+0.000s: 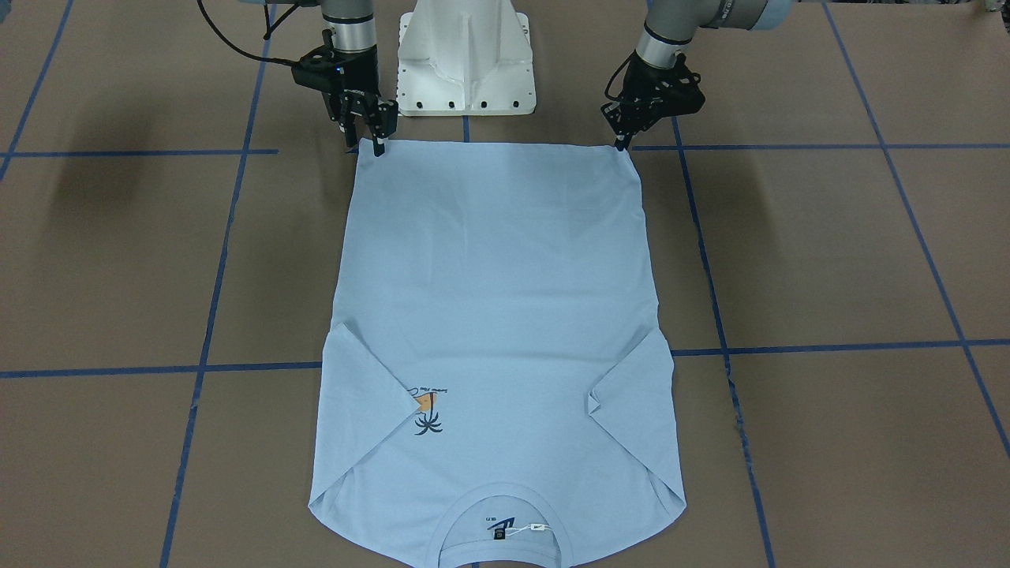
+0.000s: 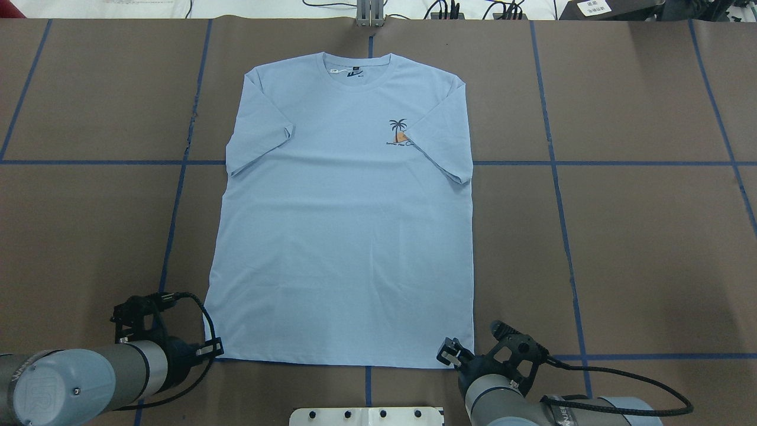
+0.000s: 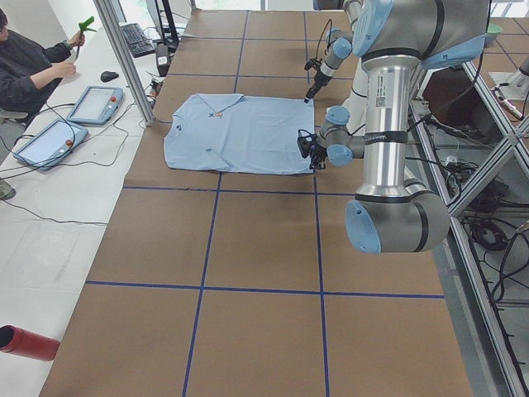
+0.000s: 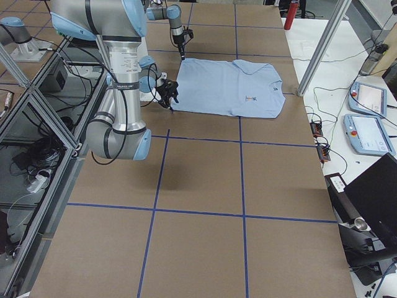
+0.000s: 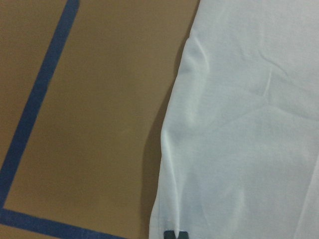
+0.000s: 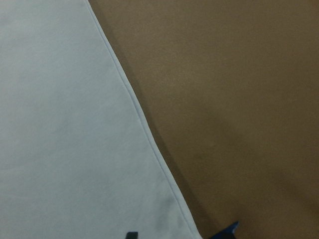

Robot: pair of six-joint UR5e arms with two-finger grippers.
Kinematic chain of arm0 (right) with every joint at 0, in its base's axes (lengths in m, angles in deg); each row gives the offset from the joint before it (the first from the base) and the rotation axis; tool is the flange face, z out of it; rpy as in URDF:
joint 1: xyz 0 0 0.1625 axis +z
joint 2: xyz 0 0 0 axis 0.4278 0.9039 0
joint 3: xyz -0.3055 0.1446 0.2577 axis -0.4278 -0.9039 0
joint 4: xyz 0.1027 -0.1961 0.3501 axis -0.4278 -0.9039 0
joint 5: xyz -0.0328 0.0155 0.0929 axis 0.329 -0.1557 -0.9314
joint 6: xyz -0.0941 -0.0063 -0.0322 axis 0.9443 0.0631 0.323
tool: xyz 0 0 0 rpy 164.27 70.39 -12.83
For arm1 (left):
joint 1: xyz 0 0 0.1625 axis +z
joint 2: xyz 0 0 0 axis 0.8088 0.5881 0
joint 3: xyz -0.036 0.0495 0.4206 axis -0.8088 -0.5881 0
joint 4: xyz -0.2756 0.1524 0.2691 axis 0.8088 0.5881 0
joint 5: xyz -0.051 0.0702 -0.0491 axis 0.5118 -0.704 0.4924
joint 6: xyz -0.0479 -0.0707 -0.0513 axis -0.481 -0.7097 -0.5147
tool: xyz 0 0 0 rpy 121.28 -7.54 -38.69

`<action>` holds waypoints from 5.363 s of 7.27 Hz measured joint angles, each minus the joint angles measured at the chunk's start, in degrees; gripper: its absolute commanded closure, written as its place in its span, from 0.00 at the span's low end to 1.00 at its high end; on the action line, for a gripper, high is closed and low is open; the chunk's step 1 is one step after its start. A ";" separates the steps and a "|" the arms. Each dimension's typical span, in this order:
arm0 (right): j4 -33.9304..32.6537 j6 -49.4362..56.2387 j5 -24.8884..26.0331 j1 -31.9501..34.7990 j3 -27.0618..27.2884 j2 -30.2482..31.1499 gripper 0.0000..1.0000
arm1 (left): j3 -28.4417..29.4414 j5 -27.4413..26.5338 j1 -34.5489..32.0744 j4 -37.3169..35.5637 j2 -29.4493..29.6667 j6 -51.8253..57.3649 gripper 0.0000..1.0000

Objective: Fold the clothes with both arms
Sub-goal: 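Grasp the hem corners with both grippers, then lift the hem with both grippers and fold it toward the collar, then release the hem near the collar with both grippers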

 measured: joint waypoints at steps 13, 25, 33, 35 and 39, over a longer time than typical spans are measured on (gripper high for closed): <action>-30.04 5.70 -5.81 -0.88 35.61 1.39 1.00 | -30.19 9.16 -0.93 -26.13 7.78 0.75 1.00; -3.63 43.48 -27.95 44.11 -18.39 -24.22 1.00 | 12.49 19.08 -35.47 -21.99 31.81 33.34 1.00; 12.96 43.61 -27.18 43.52 -40.37 -28.33 0.01 | 36.25 17.10 -36.90 -2.23 34.78 37.21 0.01; 13.05 44.87 -27.37 43.53 -40.04 -28.49 0.00 | 35.82 17.18 -36.86 -0.90 34.37 39.34 0.00; 20.78 54.04 -33.36 45.70 -38.10 -25.47 0.00 | 23.42 17.64 -34.50 1.76 24.85 41.64 0.00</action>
